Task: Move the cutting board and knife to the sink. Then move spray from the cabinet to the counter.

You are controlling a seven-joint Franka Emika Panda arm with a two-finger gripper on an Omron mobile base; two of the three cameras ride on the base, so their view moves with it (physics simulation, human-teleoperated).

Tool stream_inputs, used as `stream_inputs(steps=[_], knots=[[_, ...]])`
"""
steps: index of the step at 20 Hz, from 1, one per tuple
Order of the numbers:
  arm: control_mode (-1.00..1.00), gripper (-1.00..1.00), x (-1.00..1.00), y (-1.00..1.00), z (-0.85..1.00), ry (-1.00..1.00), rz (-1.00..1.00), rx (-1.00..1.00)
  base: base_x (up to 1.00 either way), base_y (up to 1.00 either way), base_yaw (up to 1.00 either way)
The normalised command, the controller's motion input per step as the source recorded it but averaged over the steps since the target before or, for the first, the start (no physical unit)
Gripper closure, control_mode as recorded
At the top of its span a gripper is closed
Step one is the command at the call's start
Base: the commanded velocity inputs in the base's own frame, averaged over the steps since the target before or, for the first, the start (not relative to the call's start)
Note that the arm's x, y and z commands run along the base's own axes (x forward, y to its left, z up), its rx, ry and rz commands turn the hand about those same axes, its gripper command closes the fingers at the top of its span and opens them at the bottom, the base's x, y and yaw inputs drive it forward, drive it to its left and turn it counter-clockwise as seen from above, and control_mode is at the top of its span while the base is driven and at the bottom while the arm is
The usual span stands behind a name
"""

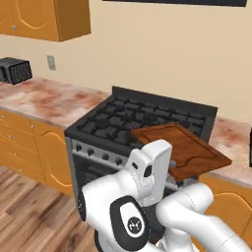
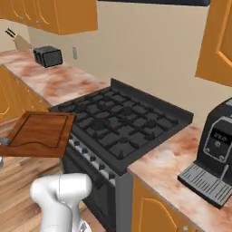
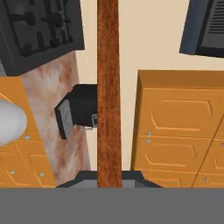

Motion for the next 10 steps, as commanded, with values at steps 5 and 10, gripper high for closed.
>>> stream_inputs(steps=[5, 10], knots=[[1.00, 1.00, 0.00, 0.00, 0.00, 0.00, 0.00, 0.00, 0.14, 0.36, 0.86], [1.00, 1.00, 0.00, 0.00, 0.00, 0.00, 0.00, 0.00, 0.93, 0.48, 0.55]])
